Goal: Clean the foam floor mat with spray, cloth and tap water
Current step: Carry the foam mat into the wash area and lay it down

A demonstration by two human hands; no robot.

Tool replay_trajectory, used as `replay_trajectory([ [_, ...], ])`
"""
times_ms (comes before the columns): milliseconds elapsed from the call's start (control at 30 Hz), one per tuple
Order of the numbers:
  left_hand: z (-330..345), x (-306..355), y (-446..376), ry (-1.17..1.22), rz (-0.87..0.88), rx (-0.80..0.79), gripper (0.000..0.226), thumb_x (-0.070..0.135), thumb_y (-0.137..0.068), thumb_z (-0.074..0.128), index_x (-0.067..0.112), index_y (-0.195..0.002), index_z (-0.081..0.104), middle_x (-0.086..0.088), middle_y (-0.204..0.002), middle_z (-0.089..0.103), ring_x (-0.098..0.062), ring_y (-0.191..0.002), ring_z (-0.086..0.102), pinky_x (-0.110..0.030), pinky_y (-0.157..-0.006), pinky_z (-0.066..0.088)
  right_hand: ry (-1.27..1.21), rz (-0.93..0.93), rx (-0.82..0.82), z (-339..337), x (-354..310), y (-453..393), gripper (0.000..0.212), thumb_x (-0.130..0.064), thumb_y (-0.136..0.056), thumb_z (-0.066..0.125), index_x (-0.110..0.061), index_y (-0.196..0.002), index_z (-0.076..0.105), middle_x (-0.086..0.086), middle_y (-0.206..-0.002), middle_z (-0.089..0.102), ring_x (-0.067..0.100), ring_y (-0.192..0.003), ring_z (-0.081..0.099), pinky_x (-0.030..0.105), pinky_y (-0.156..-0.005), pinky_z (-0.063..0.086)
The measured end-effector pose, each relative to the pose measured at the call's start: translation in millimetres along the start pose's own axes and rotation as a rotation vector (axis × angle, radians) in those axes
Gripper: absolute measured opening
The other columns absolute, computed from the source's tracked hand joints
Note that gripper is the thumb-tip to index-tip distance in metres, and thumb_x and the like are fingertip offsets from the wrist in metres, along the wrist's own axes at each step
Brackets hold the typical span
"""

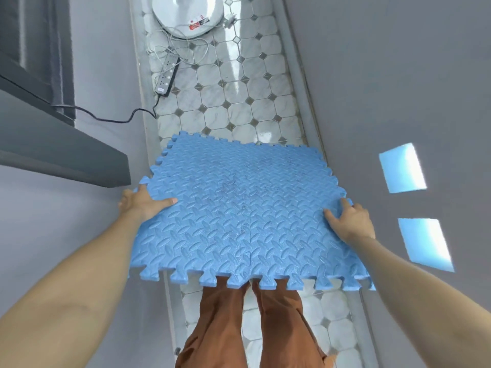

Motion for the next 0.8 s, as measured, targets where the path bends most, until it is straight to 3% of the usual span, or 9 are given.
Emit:
replay_trajectory([
  [467,-62.0,66.3,102.6,-0.382,0.238,-0.044,0.109,0.078,-0.064,0.067,0.02,-0.15,0.033,-0.021,-0.15,0.033,-0.038,-0.139,0.034,-0.047,-0.111,0.033,-0.192,0.302,-0.101,6.9,96.7,203.1,0.064,-0.057,-0.091,0.046,-0.012,-0.137,0.047,0.019,-0.132,0.05,0.037,-0.126,0.043,0.044,-0.098,0.042],
  [667,-39.6,115.9,143.6,-0.565,0.353,-0.129,0.13,0.091,-0.045,0.062,0.016,-0.149,0.036,-0.016,-0.151,0.036,-0.037,-0.137,0.037,-0.046,-0.109,0.037,-0.295,0.459,-0.138,29.8,156.9,294.7,0.066,-0.058,-0.091,0.044,-0.012,-0.139,0.046,0.02,-0.133,0.051,0.037,-0.126,0.045,0.044,-0.102,0.041],
  [800,-4.5,160.2,195.3,-0.649,0.492,-0.145,0.118,0.08,-0.062,0.067,0.014,-0.152,0.029,-0.017,-0.154,0.031,-0.034,-0.14,0.033,-0.043,-0.111,0.034,-0.388,0.58,-0.141,54.6,201.5,356.8,0.069,-0.061,-0.091,0.043,-0.014,-0.141,0.044,0.018,-0.137,0.05,0.037,-0.129,0.044,0.043,-0.102,0.04],
])
Point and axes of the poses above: each hand's wrist, its own y-axis away from the middle knuckle, its own z-axis out of the palm, x = y × z, the point moved 9 cm from there along -y, towards the middle knuckle
